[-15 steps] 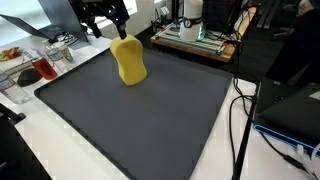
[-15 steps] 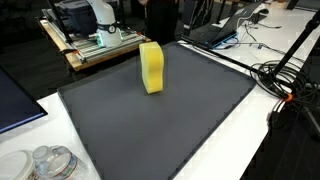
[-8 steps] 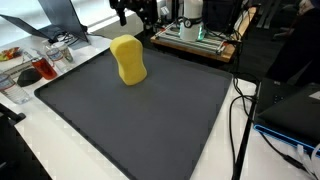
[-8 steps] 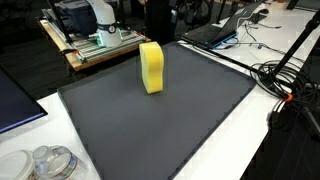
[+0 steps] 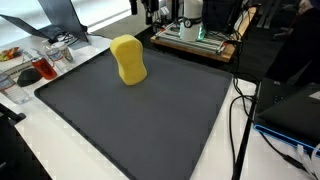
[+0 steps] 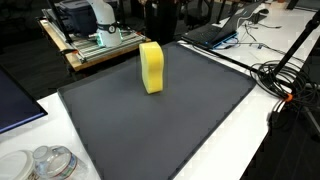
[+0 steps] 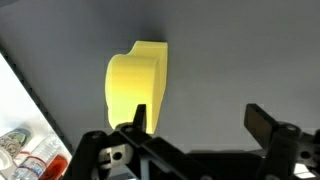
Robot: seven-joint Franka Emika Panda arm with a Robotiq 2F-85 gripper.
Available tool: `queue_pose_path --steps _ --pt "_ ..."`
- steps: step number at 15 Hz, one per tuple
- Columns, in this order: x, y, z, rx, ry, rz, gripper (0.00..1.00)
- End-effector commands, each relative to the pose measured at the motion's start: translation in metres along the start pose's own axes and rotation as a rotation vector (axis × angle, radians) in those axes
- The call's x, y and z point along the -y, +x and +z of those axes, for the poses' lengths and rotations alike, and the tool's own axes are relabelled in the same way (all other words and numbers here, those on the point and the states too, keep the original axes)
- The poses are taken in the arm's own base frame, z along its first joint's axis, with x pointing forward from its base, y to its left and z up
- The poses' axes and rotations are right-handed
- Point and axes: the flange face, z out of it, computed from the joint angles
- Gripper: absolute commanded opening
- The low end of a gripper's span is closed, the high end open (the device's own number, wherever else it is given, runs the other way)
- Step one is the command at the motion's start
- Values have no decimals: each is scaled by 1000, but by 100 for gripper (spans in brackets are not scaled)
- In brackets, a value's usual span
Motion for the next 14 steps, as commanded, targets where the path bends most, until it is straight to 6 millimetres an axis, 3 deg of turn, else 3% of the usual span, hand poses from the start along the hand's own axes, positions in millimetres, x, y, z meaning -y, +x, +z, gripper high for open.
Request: queue_pose_path --steps 1,3,6,14 --pt "-5 -1 -1 -3 4 9 100" --pt "-6 -3 -2 -2 8 12 100" --pt "-12 13 13 5 33 31 100" --pt "-69 54 60 22 35 51 100"
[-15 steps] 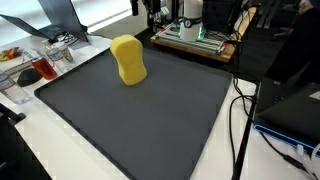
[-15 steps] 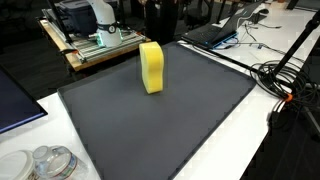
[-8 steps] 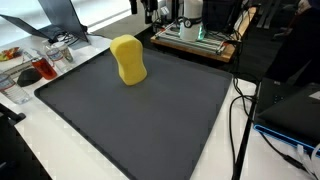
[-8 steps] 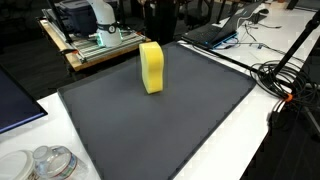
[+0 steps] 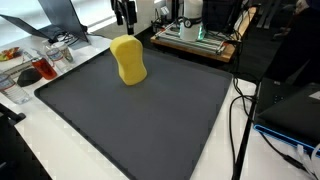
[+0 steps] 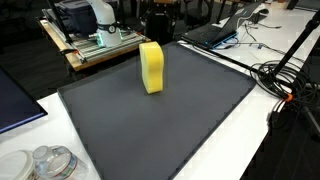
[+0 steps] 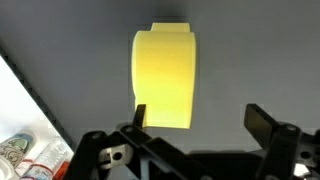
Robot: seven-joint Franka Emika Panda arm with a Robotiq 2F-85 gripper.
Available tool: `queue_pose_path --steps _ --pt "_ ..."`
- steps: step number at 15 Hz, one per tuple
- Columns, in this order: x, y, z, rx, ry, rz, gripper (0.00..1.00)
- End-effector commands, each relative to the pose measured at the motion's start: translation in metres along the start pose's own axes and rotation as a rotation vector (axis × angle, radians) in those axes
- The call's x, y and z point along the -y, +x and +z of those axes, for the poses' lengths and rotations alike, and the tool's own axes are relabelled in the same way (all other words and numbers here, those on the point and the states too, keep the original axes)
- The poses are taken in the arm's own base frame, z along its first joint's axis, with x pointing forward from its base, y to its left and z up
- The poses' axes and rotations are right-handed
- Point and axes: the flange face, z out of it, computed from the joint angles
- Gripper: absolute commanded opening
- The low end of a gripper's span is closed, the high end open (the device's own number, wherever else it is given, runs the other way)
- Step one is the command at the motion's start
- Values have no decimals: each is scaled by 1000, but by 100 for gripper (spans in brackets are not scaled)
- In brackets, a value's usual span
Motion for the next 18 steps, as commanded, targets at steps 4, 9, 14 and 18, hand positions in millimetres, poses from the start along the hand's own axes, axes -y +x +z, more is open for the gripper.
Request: queue_pose_path --steps 4,9,14,18 --pt "-33 26 30 56 37 12 100" --pt "-42 35 45 101 85 20 100" --pt "-42 36 59 125 92 23 100" --pt "-37 33 74 156 76 20 100"
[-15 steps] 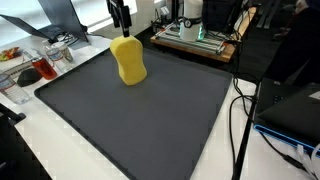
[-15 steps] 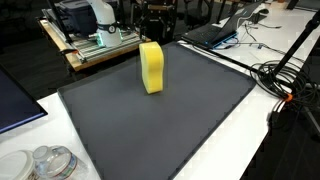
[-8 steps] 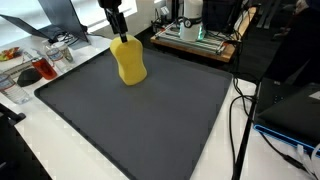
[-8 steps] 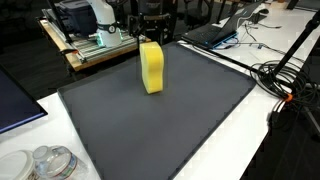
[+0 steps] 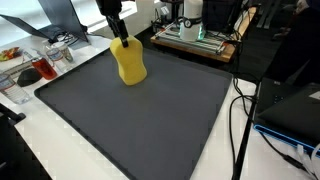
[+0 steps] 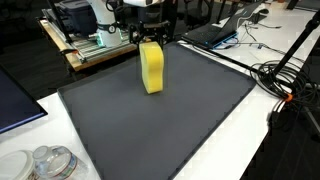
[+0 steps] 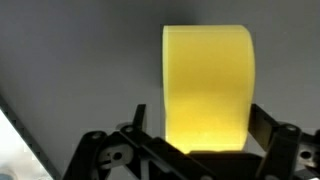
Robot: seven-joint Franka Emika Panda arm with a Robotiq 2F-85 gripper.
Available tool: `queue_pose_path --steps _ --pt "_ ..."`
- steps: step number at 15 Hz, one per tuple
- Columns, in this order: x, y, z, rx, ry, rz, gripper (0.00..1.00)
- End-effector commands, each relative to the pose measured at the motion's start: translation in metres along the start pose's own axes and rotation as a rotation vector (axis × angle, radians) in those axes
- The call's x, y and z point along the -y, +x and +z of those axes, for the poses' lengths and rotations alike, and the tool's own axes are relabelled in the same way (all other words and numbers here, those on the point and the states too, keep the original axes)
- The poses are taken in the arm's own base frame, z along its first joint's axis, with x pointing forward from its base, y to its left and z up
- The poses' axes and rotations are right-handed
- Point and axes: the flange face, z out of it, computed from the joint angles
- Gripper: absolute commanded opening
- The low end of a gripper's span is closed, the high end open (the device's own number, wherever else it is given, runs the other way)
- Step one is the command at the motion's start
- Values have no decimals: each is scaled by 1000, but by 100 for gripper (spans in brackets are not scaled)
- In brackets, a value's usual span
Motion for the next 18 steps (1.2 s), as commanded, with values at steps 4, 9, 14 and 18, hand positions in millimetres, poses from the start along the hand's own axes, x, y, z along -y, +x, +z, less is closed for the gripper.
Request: queue_pose_path --steps 4,9,14,18 --pt "4 6 26 43 2 1 100" --pt "9 5 41 64 -2 1 74" --pt "11 6 38 65 5 21 39" --pt "11 5 29 57 8 35 16"
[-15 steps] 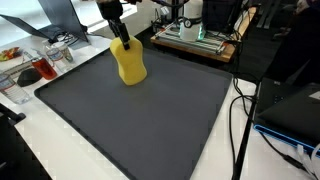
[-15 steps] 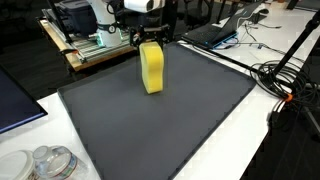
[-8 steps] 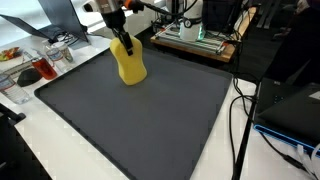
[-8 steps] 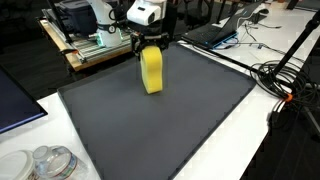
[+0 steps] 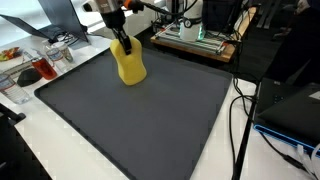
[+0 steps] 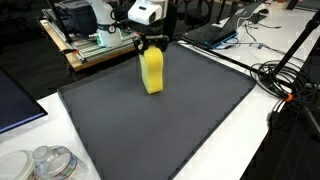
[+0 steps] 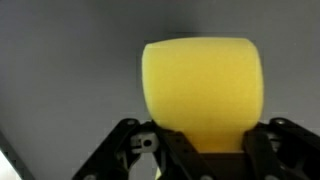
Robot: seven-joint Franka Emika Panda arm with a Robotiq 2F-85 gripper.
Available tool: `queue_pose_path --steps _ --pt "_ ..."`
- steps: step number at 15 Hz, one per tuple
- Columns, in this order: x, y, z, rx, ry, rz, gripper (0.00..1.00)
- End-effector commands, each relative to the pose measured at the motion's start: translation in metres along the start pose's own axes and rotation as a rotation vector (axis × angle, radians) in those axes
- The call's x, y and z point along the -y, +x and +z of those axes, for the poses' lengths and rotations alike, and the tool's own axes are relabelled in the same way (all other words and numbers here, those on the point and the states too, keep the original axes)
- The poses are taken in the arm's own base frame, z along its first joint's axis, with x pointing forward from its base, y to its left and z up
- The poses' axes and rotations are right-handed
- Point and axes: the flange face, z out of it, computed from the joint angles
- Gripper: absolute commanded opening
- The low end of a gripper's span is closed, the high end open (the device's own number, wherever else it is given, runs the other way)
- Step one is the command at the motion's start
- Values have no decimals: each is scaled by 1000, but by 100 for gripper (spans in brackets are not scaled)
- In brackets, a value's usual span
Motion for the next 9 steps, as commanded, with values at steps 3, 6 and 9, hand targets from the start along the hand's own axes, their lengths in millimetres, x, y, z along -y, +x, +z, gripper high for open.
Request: queue_pose_path --steps 3,6,9 --pt "5 -3 -28 -18 17 43 3" --pt "12 -16 -59 -11 1 30 6" --pt "24 -39 -103 32 -23 -7 8"
